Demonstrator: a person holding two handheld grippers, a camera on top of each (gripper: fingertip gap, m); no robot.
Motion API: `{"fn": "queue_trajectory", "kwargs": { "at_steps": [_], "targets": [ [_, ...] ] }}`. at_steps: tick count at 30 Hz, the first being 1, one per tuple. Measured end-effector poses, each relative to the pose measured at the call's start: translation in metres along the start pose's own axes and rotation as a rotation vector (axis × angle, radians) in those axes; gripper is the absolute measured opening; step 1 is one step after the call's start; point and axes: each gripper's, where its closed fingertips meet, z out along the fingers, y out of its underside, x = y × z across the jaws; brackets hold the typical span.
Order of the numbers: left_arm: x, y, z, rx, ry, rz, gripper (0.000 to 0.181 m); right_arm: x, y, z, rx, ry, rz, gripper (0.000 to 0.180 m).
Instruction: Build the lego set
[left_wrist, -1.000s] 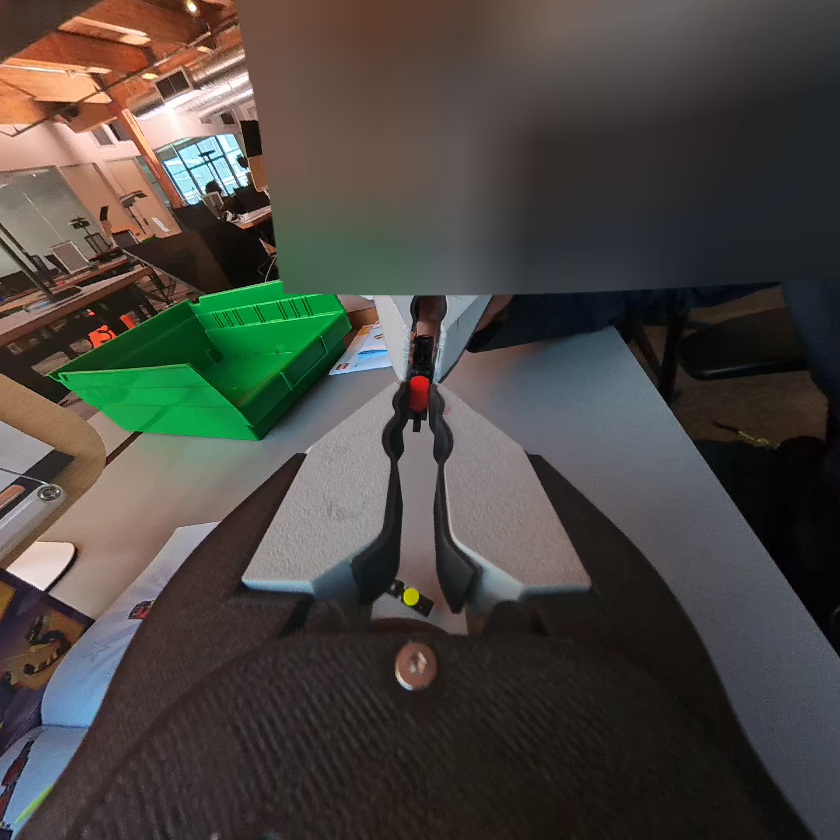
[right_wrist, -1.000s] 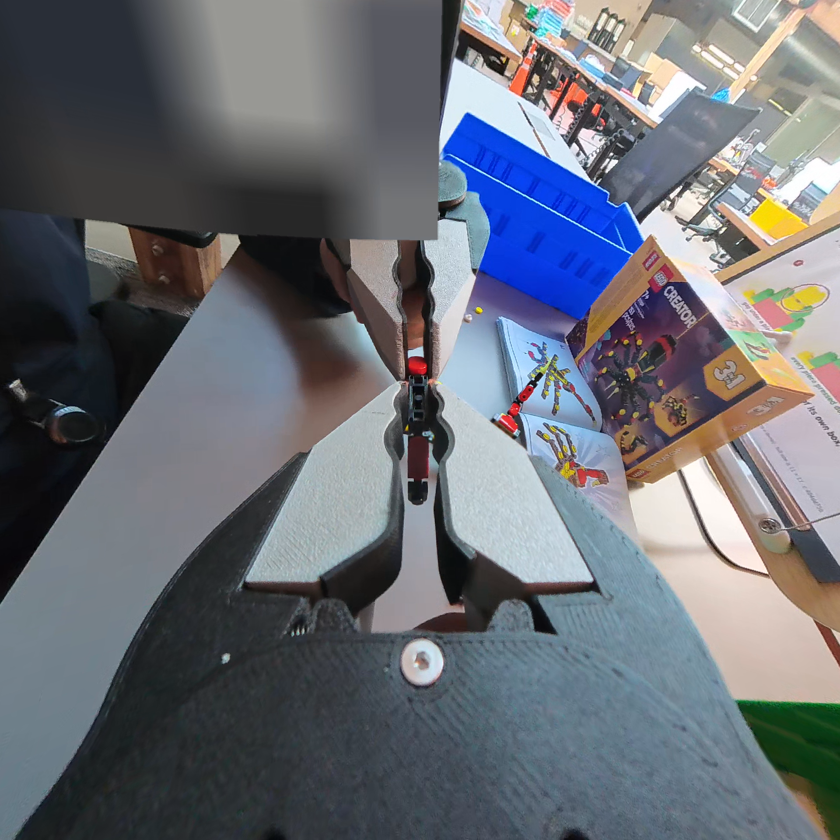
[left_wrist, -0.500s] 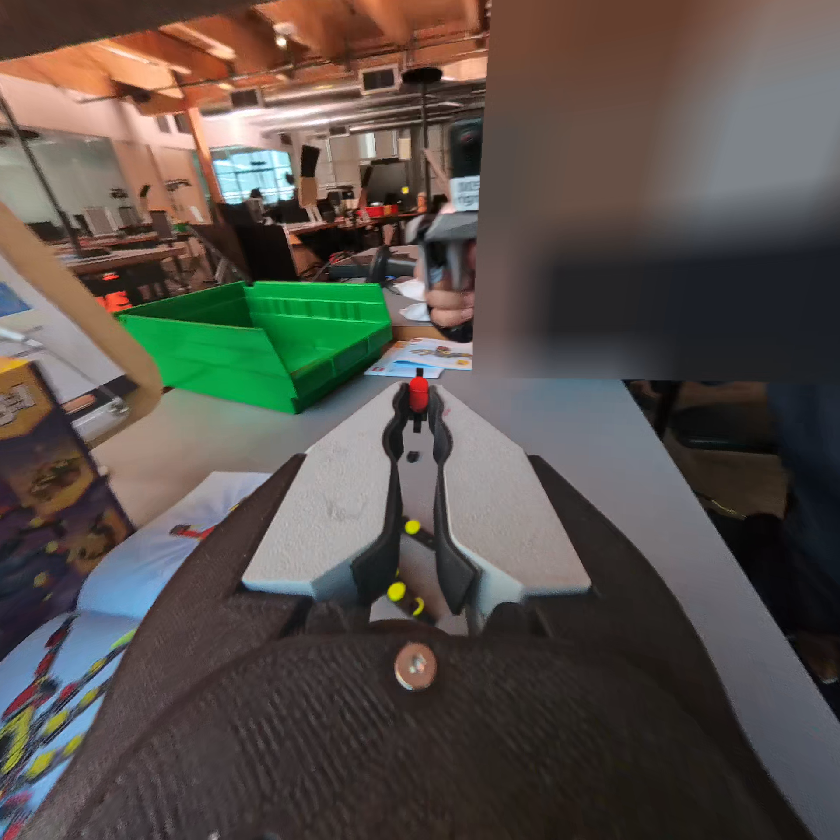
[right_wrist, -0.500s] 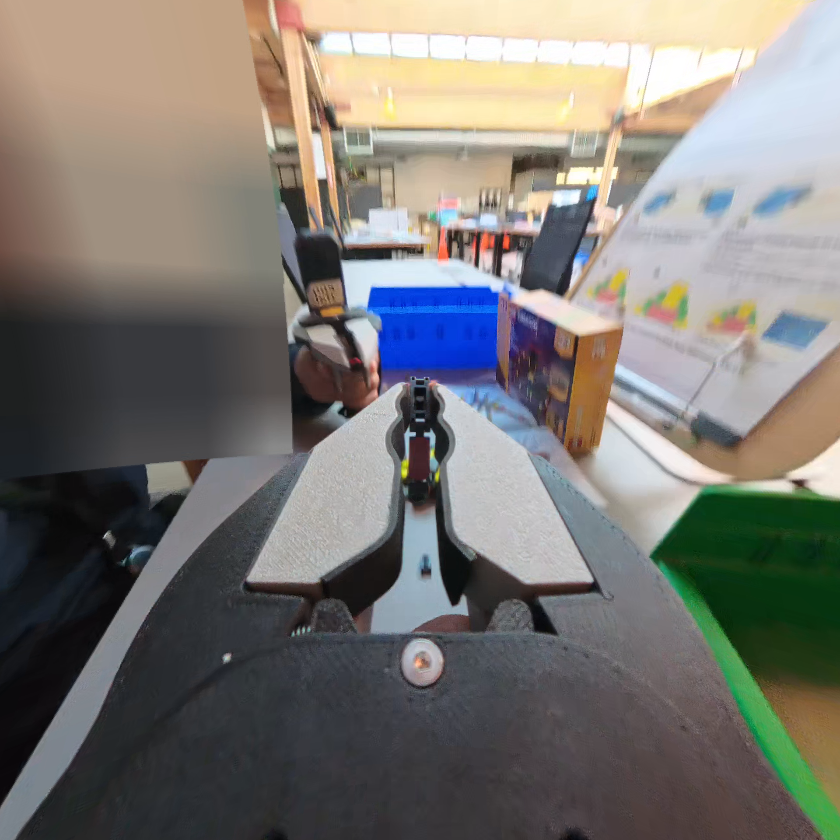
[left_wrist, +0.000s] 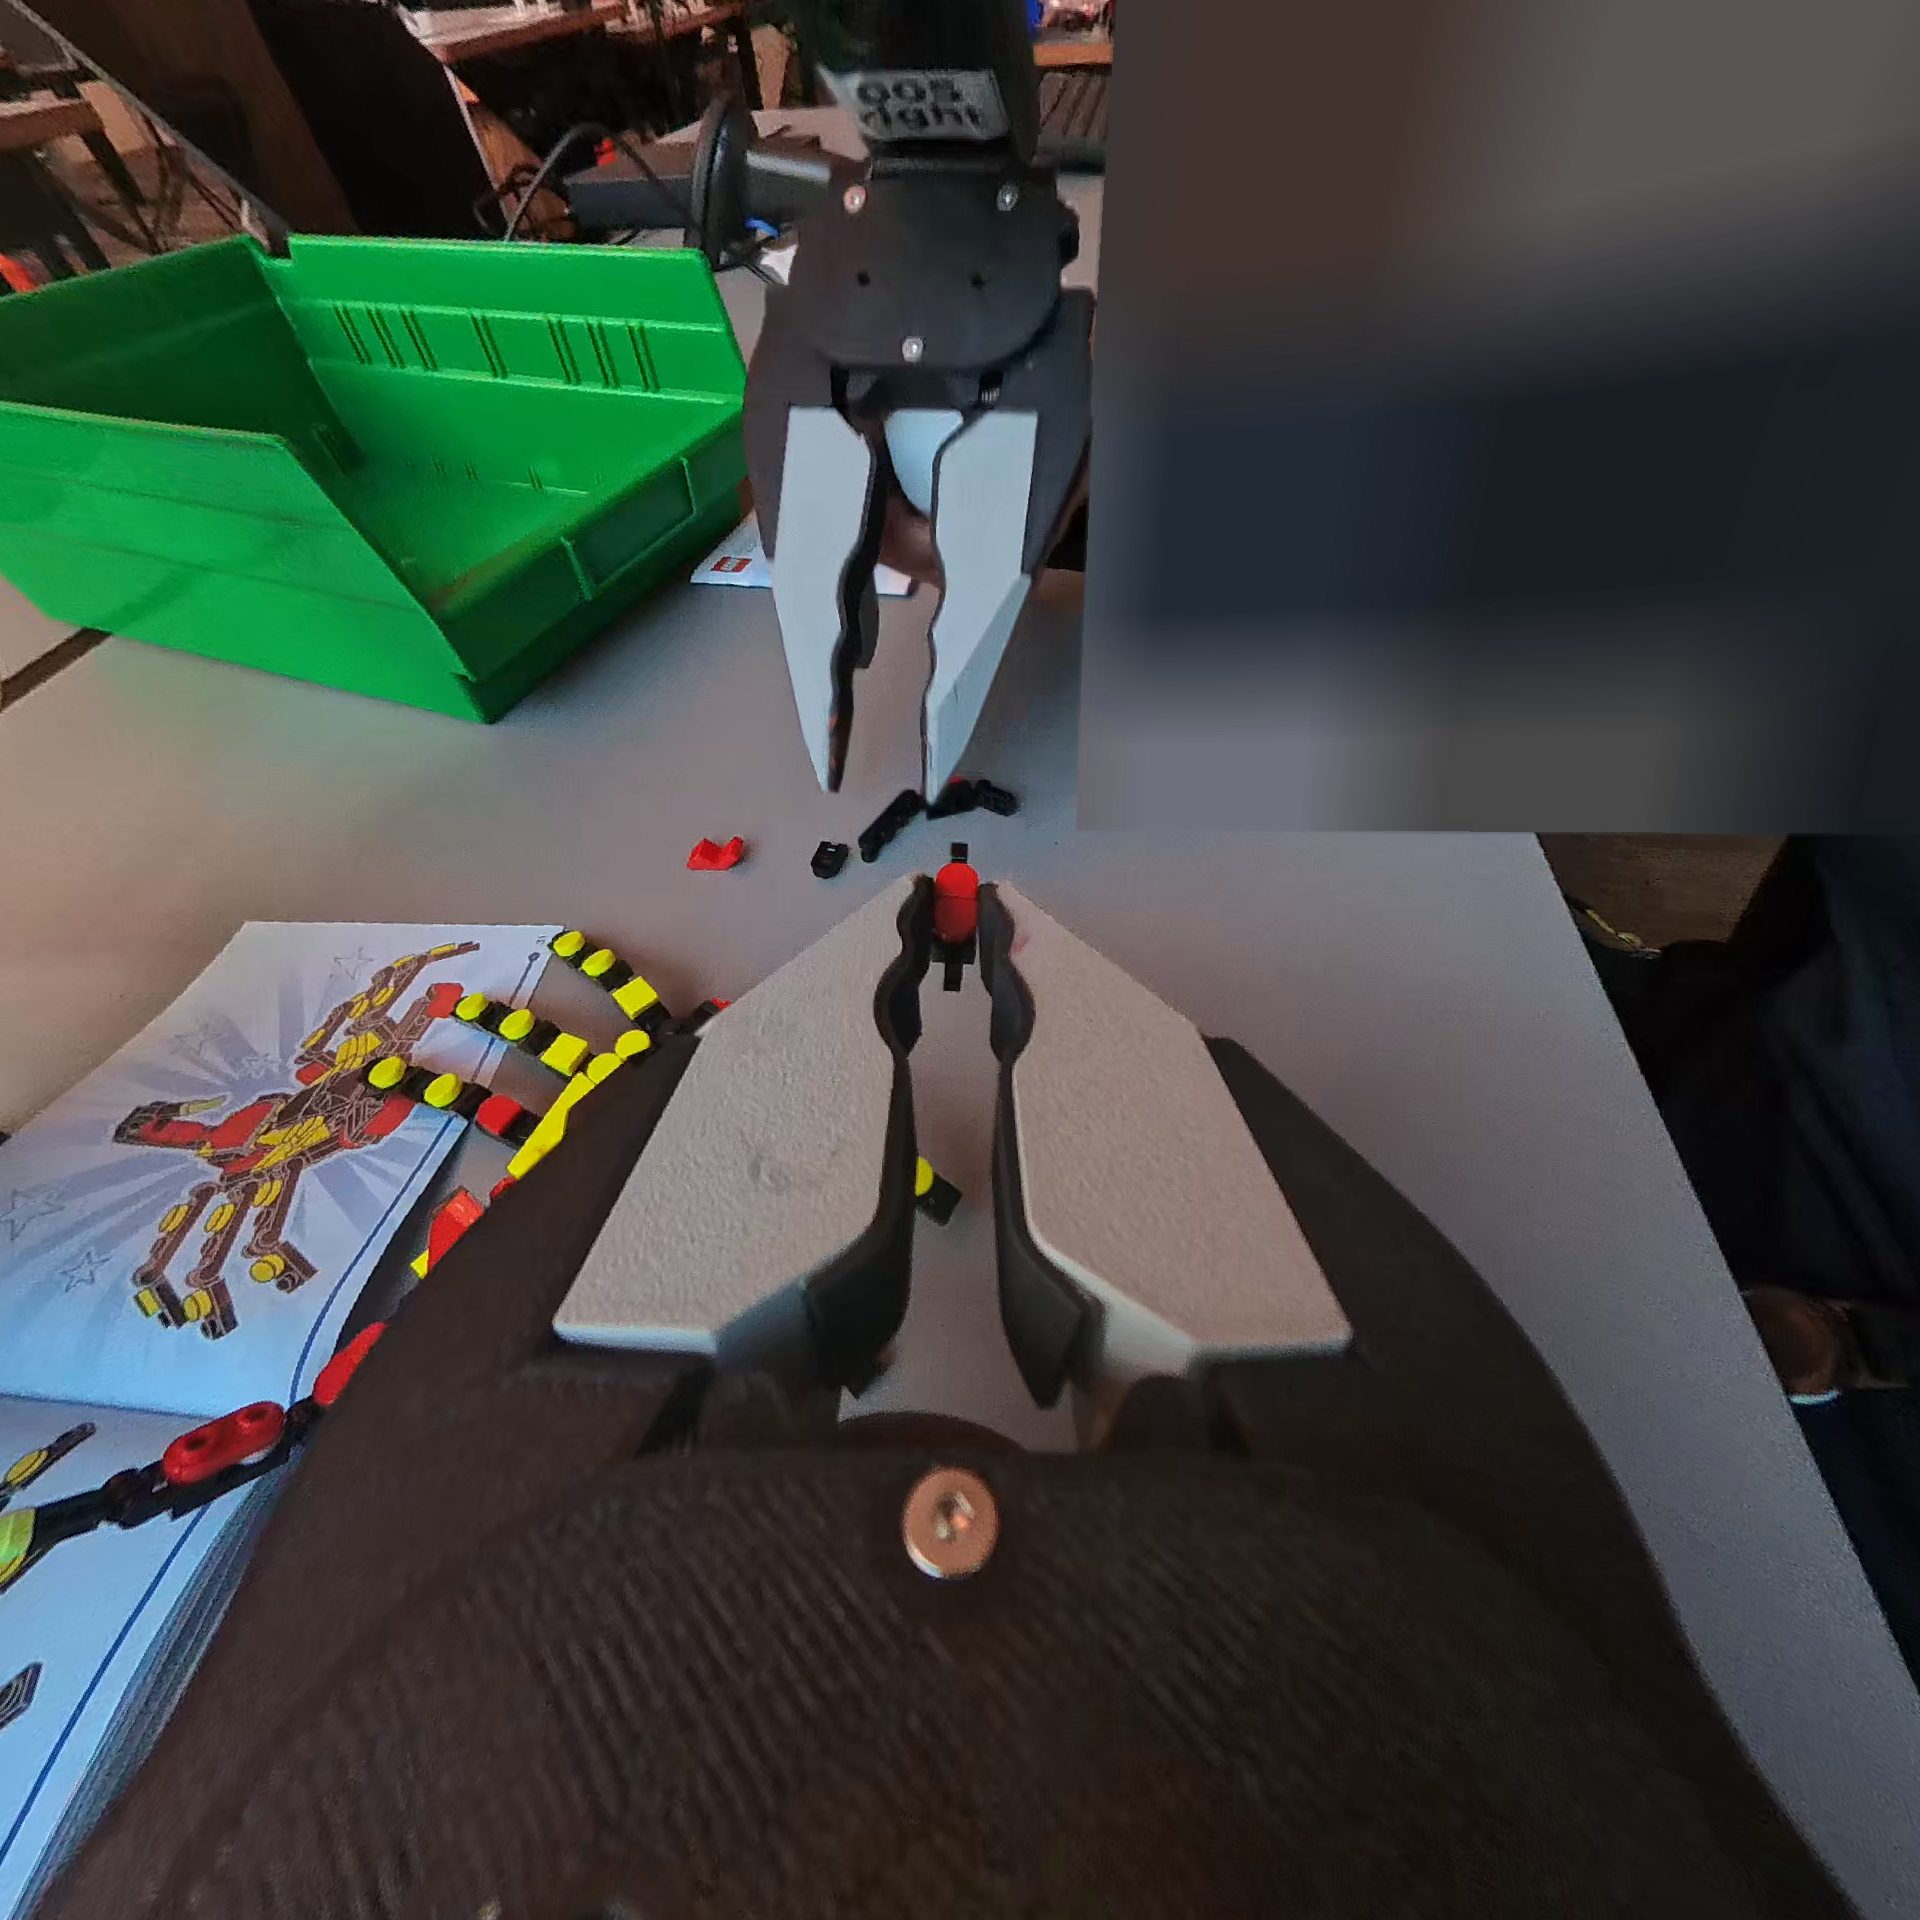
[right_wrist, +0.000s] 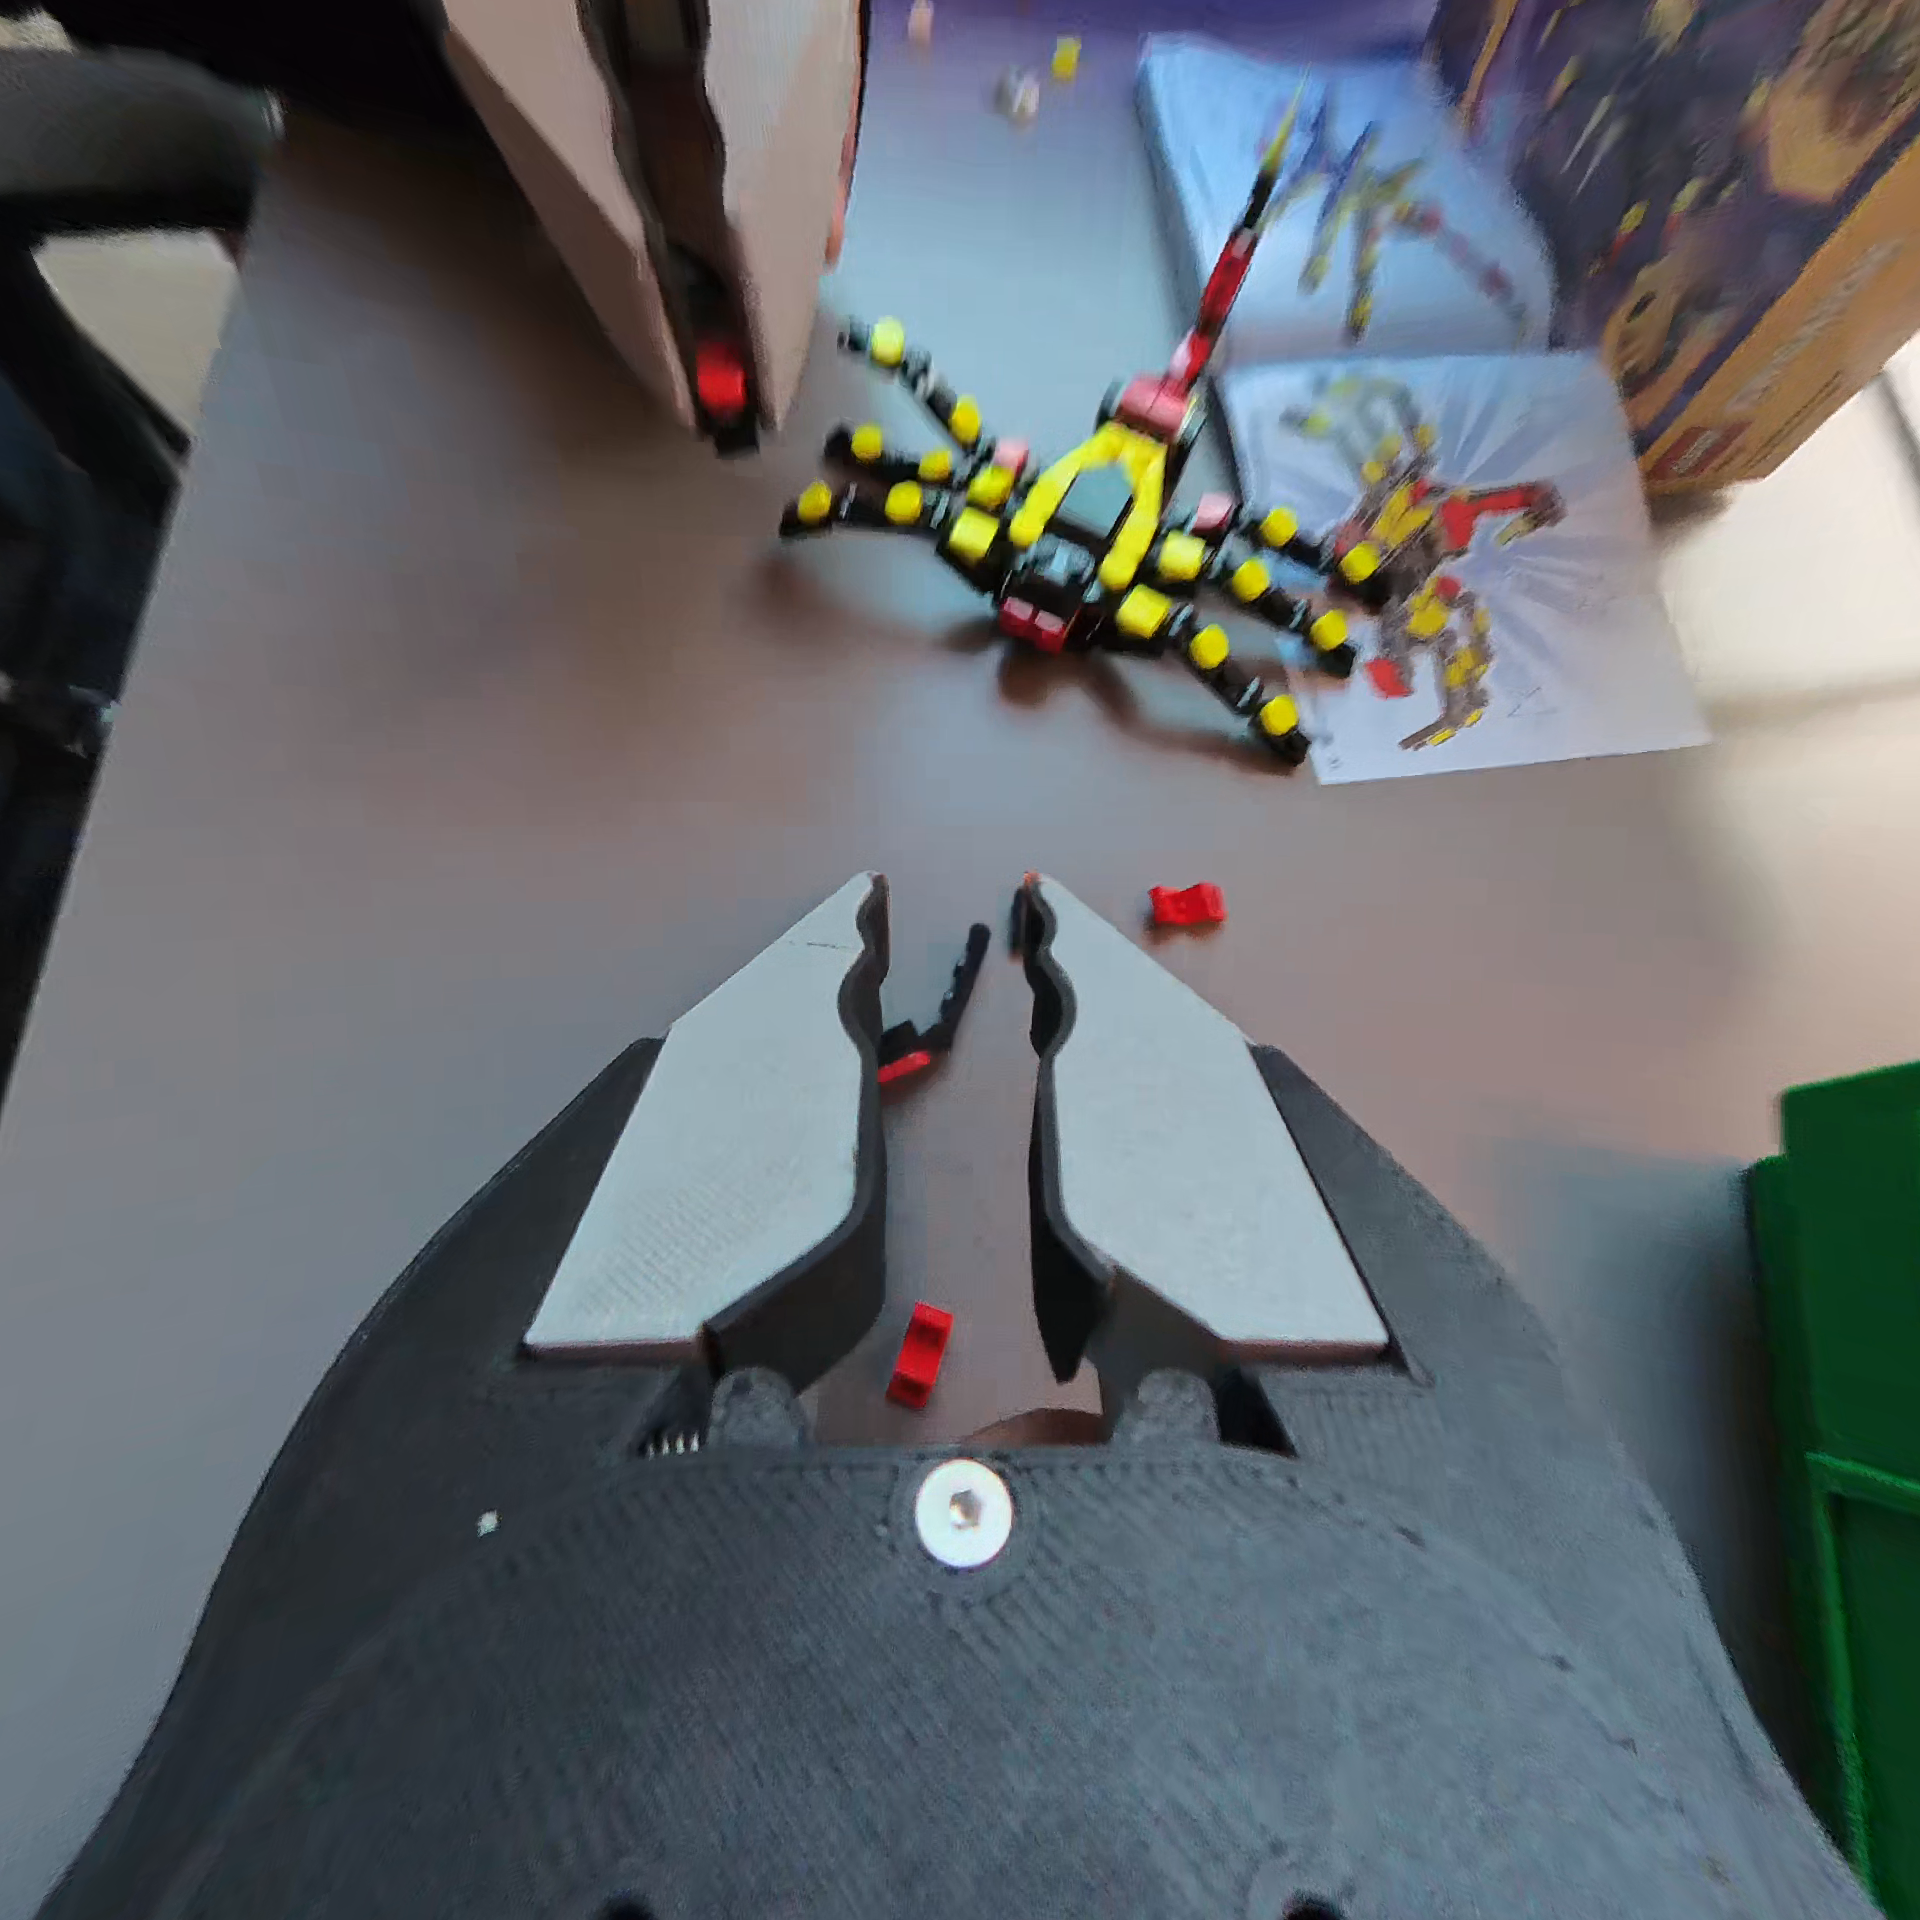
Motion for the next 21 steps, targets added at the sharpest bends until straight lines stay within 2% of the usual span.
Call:
{"fn": "queue_trajectory", "kwargs": {
  "at_steps": [3,5,11,17,21],
  "targets": [
    [-0.003,-0.003,-0.001,0.025,-0.018,-0.011,0.005,0.002,-0.029,-0.019,0.18,0.012,0.008,0.016],
    [-0.002,-0.01,-0.002,0.07,0.007,-0.066,0.005,-0.004,-0.047,-0.025,0.282,-0.006,-0.01,0.019],
    [-0.008,-0.03,-0.008,0.251,0.103,-0.333,0.005,-0.034,-0.077,-0.01,0.386,-0.001,-0.178,0.03],
    [-0.001,-0.032,-0.006,0.271,0.224,-0.488,0.005,-0.043,-0.077,0.01,0.274,0.205,-0.455,0.028],
    [-0.001,-0.033,-0.005,0.3,0.311,-0.637,0.004,-0.042,-0.083,0.012,0.265,0.311,-0.523,0.026]
  ]
}}
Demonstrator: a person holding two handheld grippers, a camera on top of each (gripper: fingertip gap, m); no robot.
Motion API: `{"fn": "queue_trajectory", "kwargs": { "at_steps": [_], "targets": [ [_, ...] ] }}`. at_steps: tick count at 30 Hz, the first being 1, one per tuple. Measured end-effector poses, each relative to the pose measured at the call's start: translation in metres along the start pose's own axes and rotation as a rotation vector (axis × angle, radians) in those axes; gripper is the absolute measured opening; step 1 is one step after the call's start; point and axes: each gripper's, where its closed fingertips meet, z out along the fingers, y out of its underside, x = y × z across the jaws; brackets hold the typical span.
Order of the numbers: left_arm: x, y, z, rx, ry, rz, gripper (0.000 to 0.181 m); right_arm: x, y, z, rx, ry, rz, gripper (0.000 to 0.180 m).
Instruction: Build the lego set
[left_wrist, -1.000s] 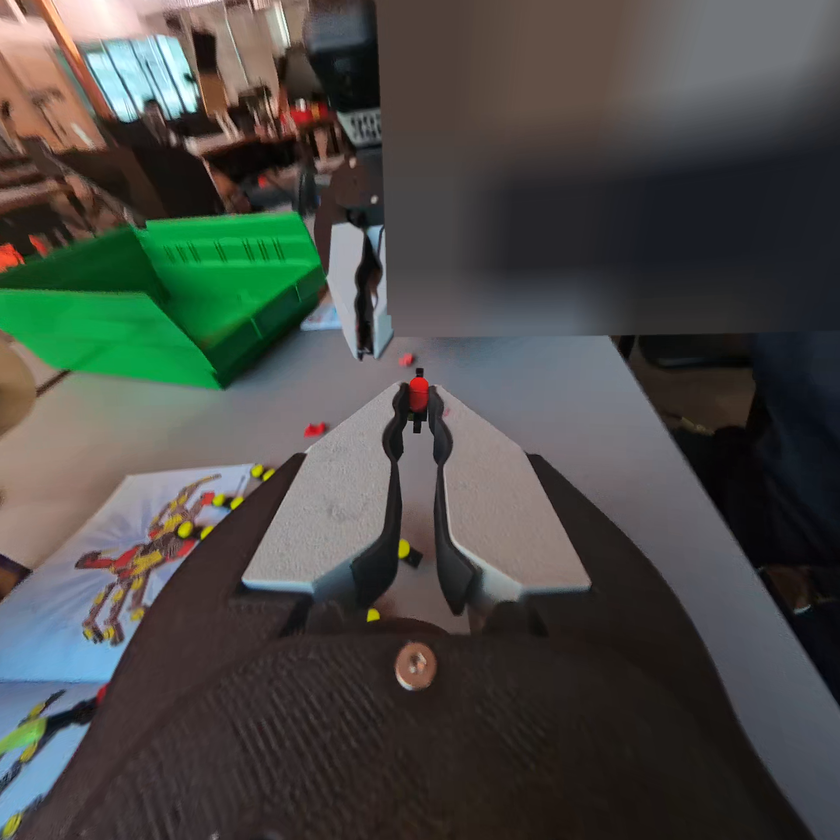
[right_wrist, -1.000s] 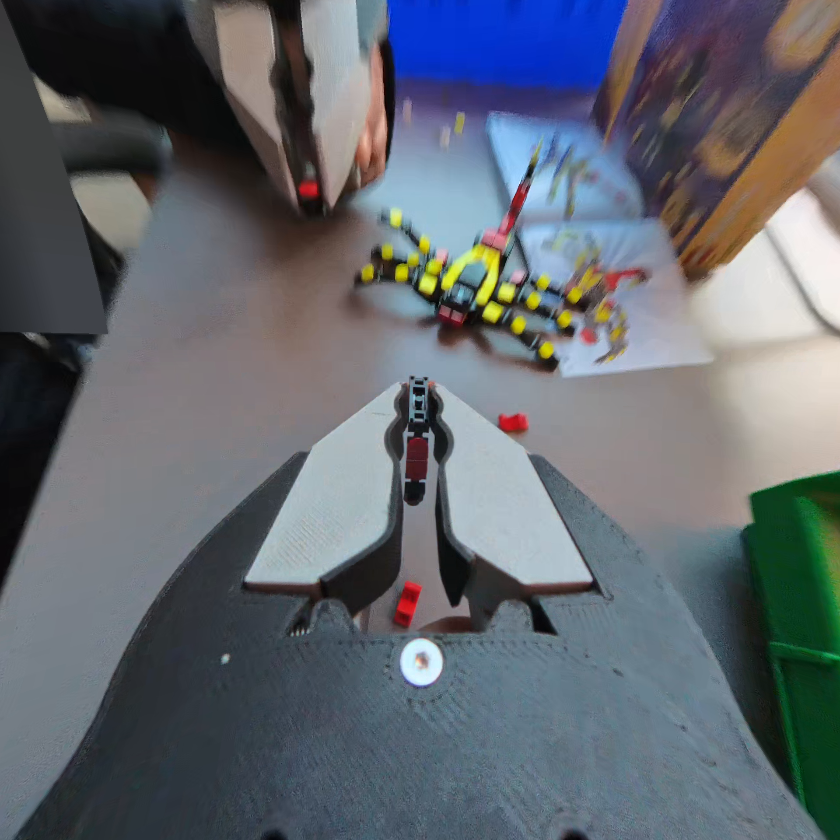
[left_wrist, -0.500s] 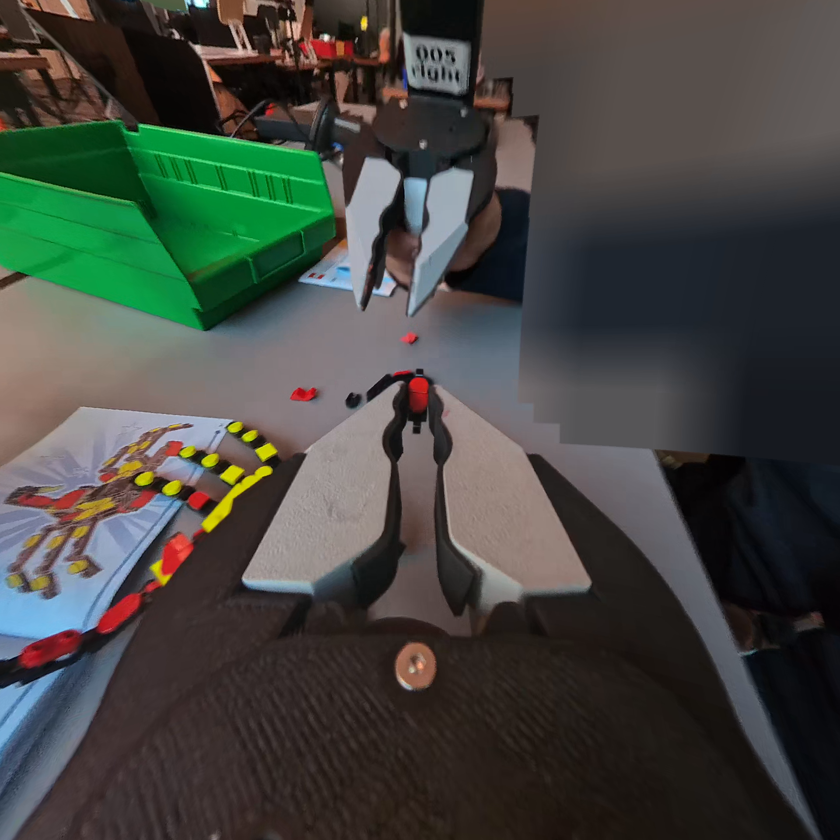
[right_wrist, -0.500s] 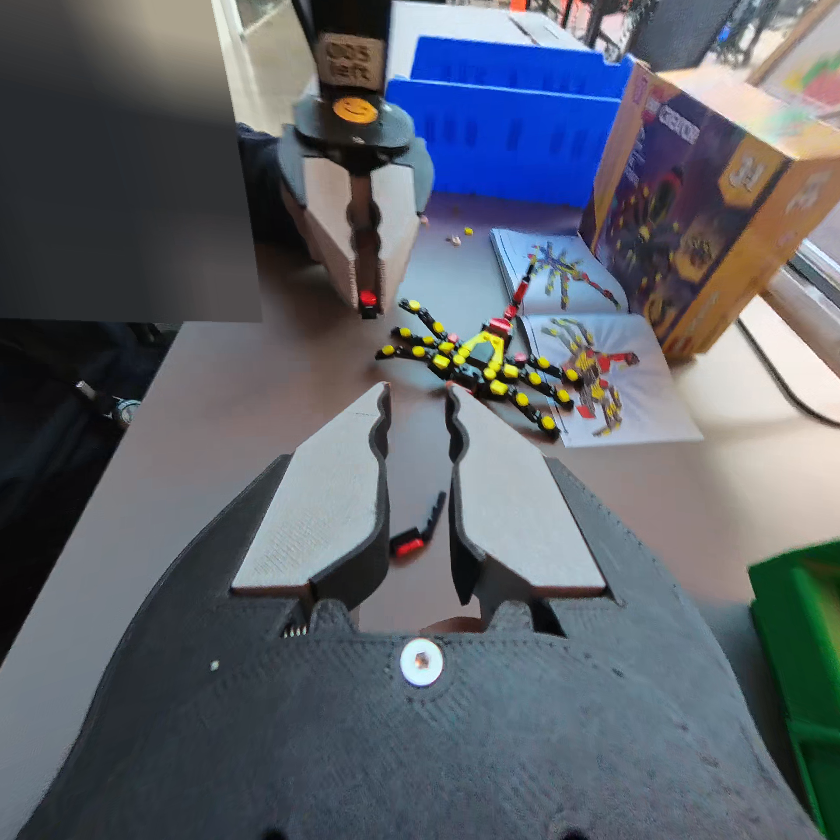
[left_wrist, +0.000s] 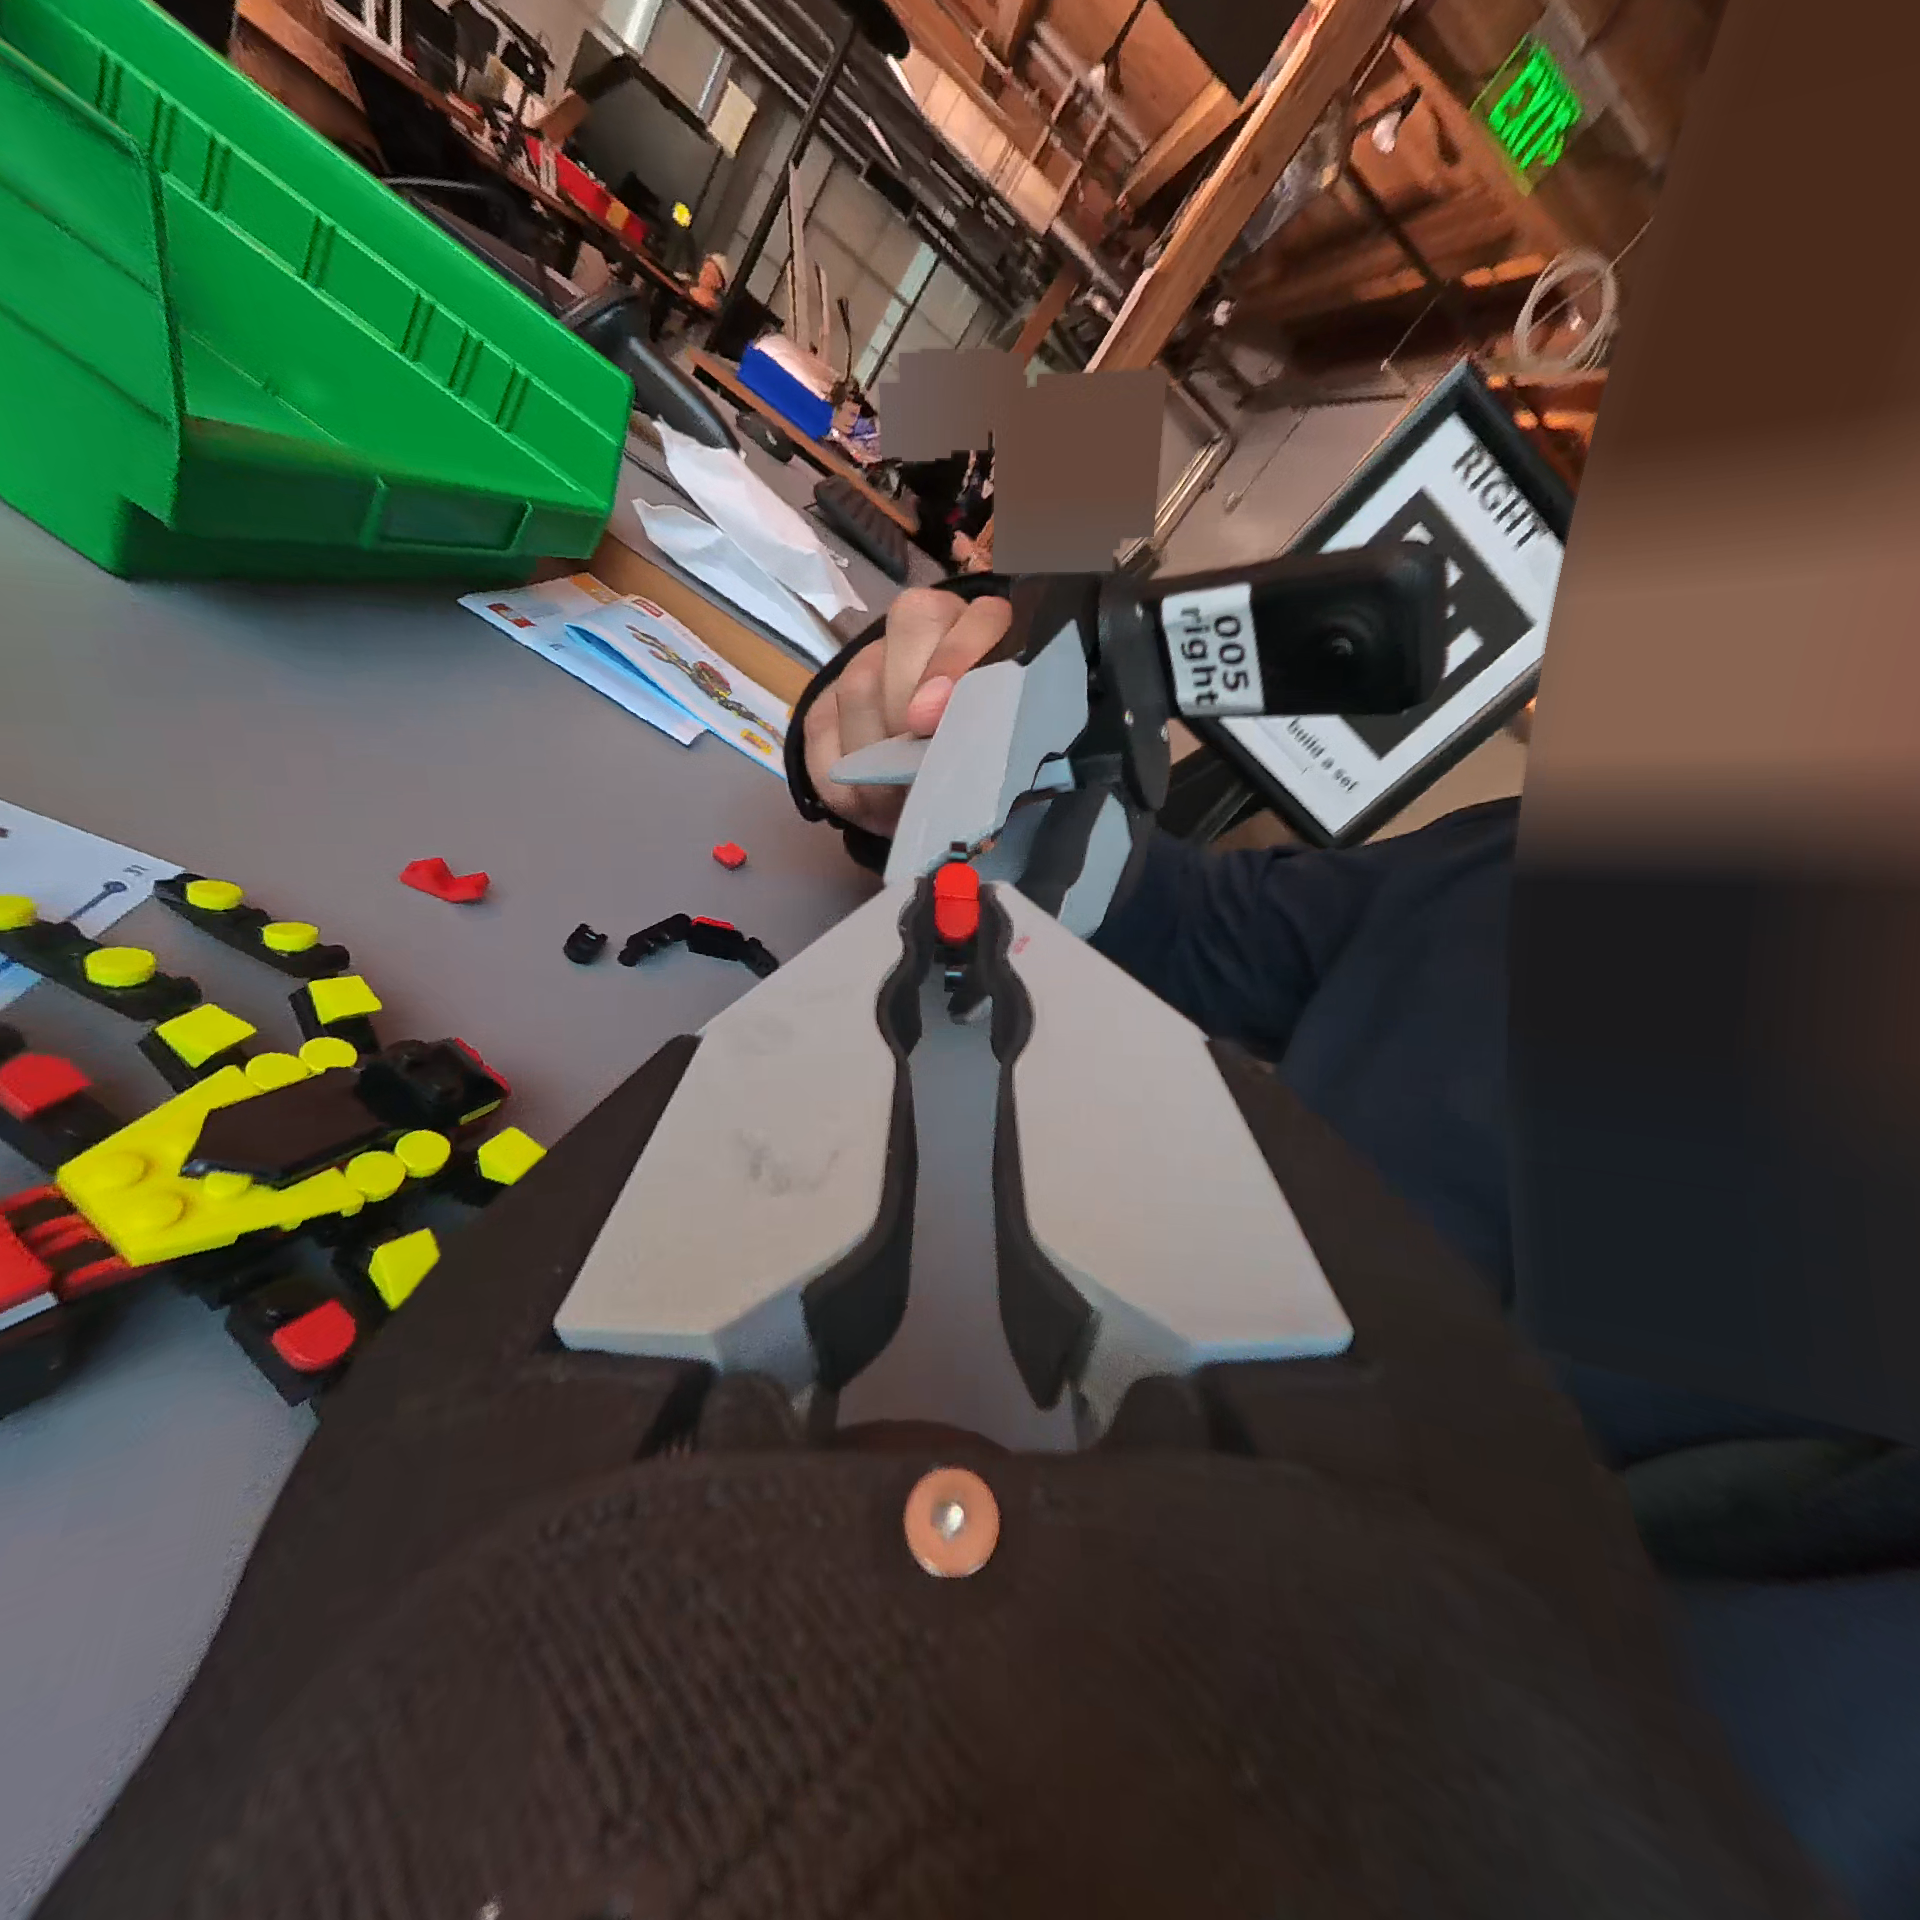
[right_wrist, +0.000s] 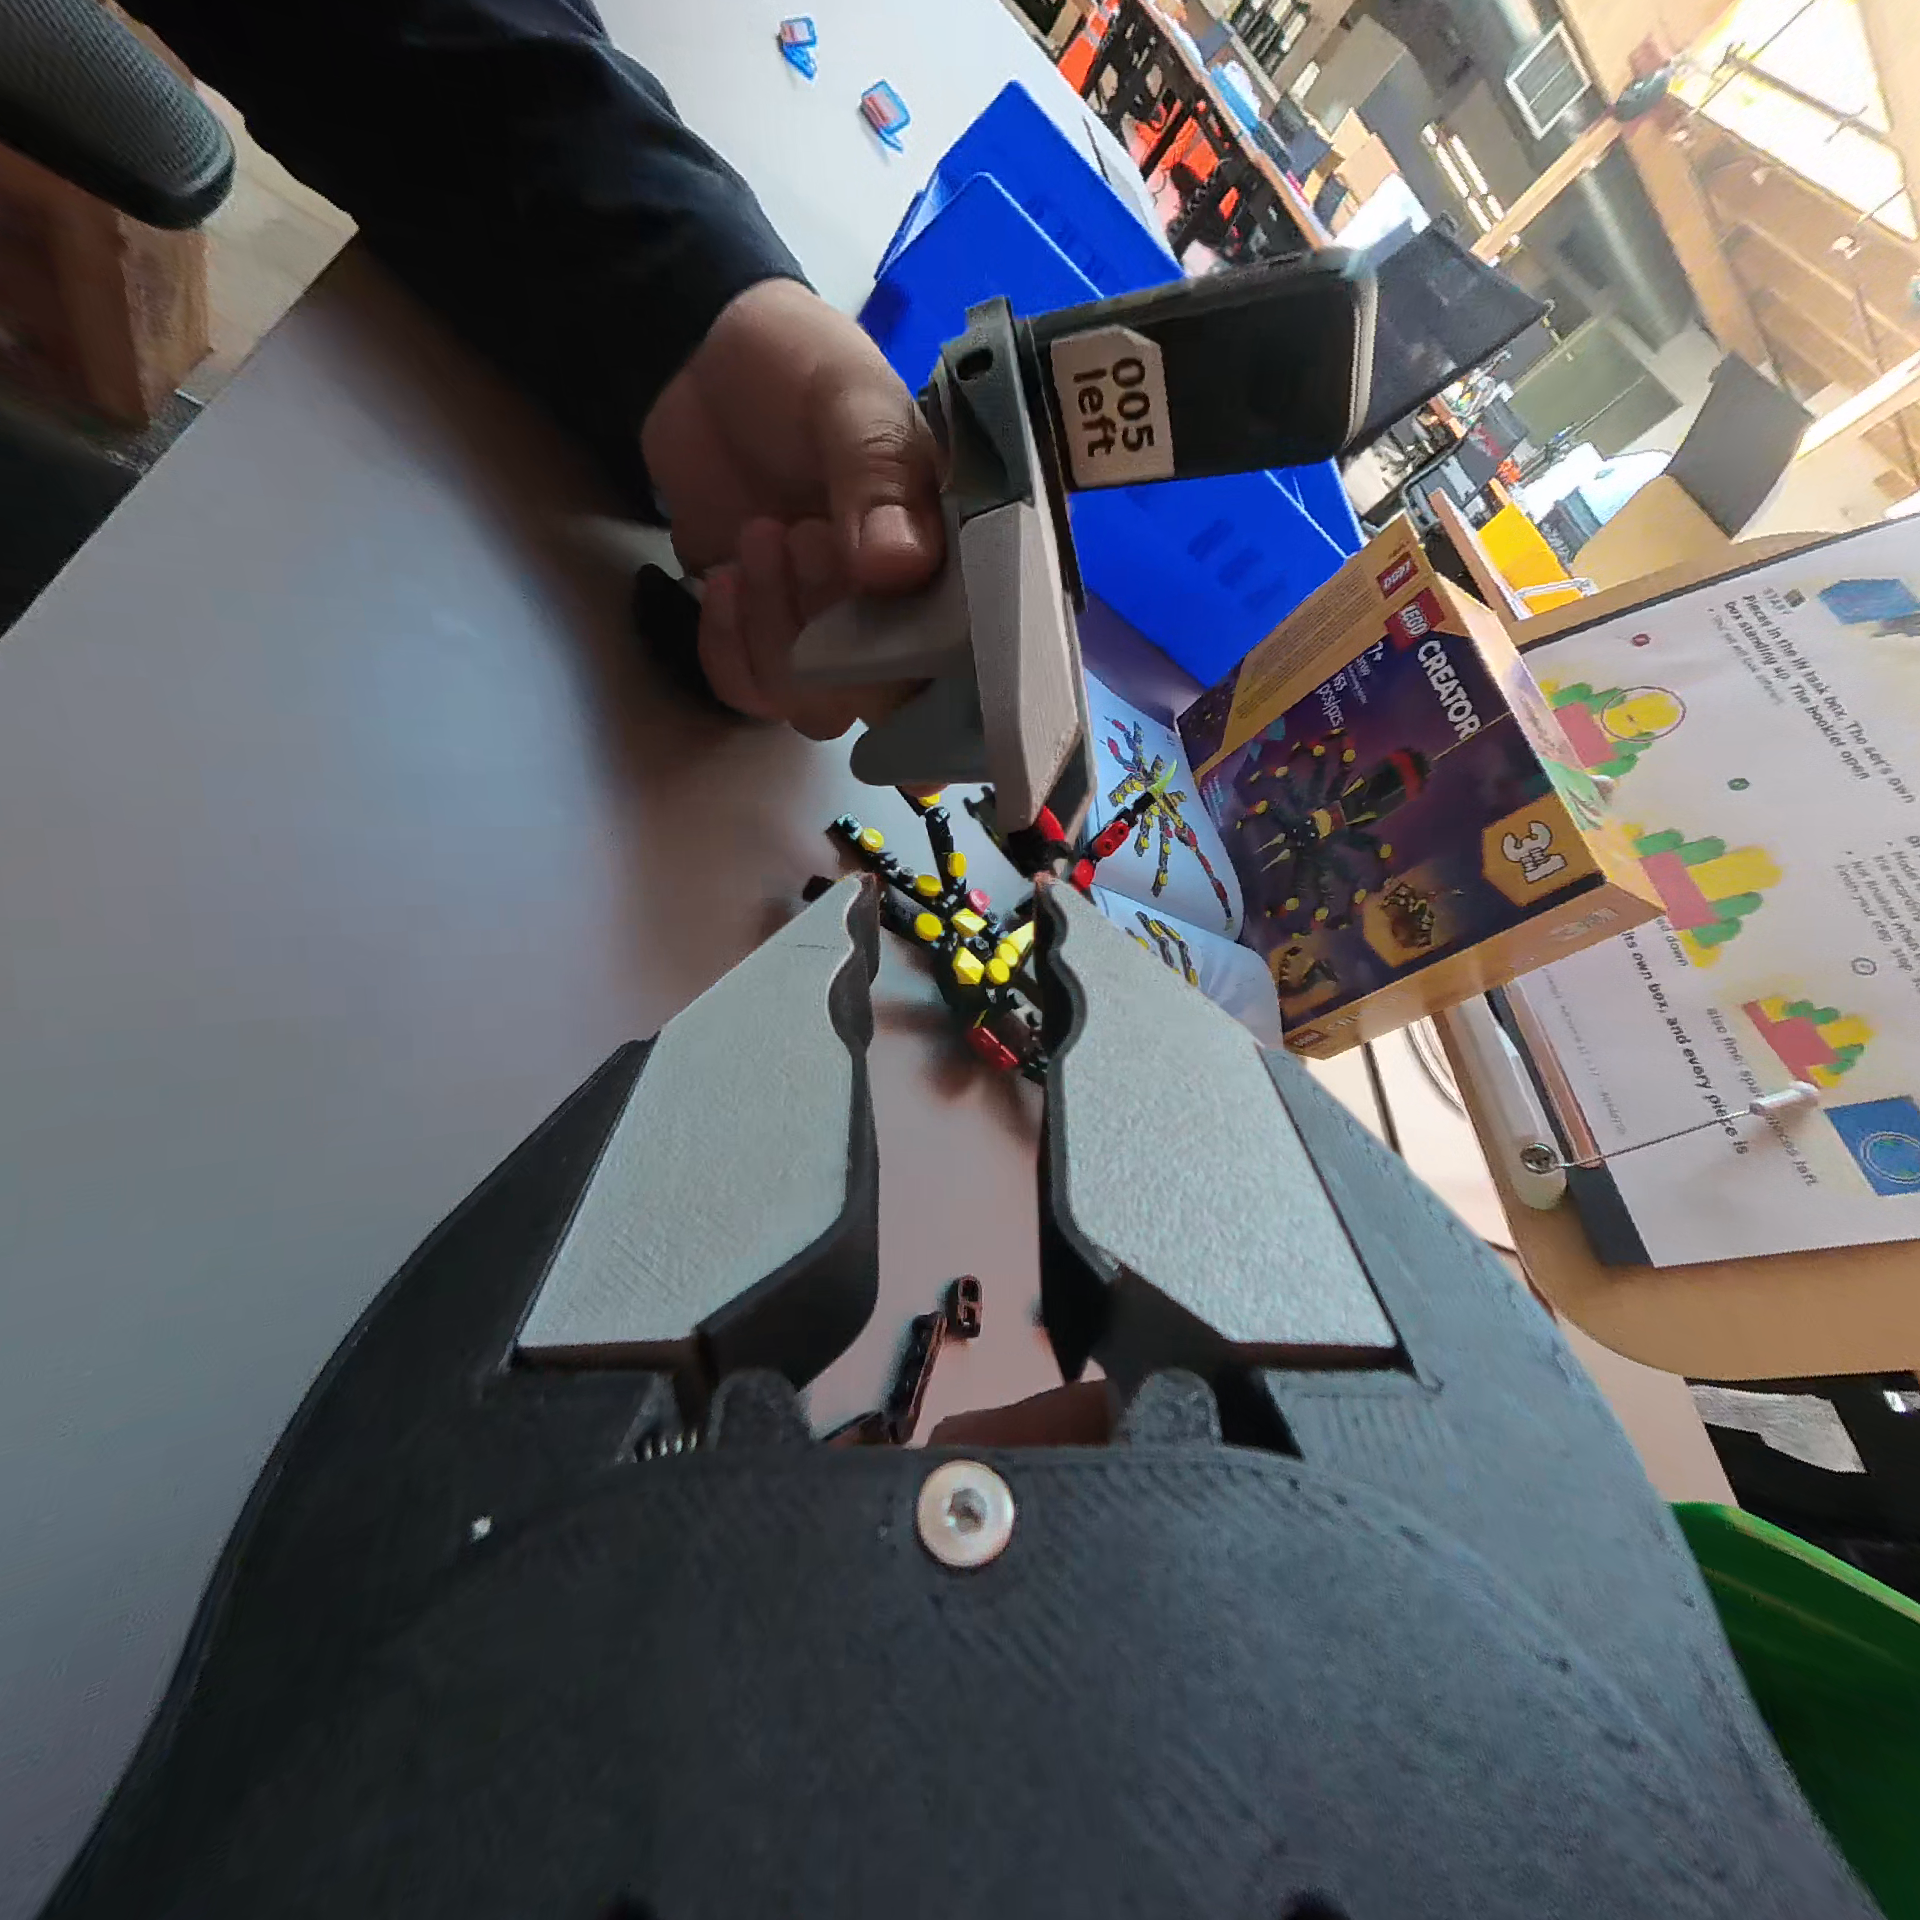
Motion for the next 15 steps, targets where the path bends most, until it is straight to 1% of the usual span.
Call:
{"fn": "queue_trajectory", "kwargs": {
  "at_steps": [3,4,7,9,12,15],
  "targets": [
    [-0.002,0.0,-0.001,0.005,0.003,-0.029,0.005,0.005,0.002,0.002,-0.004,0.032,0.017,0.02],
    [-0.002,0.001,-0.001,-0.005,0.003,-0.029,0.005,0.009,0.003,0.002,-0.011,0.056,0.022,0.024],
    [0.0,0.008,0.002,-0.046,0.009,-0.033,0.005,0.01,-0.001,-0.001,0.02,0.05,0.036,0.022],
    [0.002,0.012,0.004,-0.067,0.019,-0.048,0.005,0.005,-0.007,-0.004,0.051,0.031,0.002,0.009],
    [0.001,0.013,0.003,-0.069,0.02,-0.082,0.005,0.002,-0.006,-0.002,0.036,0.043,-0.056,0.008],
    [0.002,0.012,0.002,-0.058,0.033,-0.105,0.005,0.002,-0.007,-0.002,0.038,0.045,-0.056,0.007]
  ]
}}
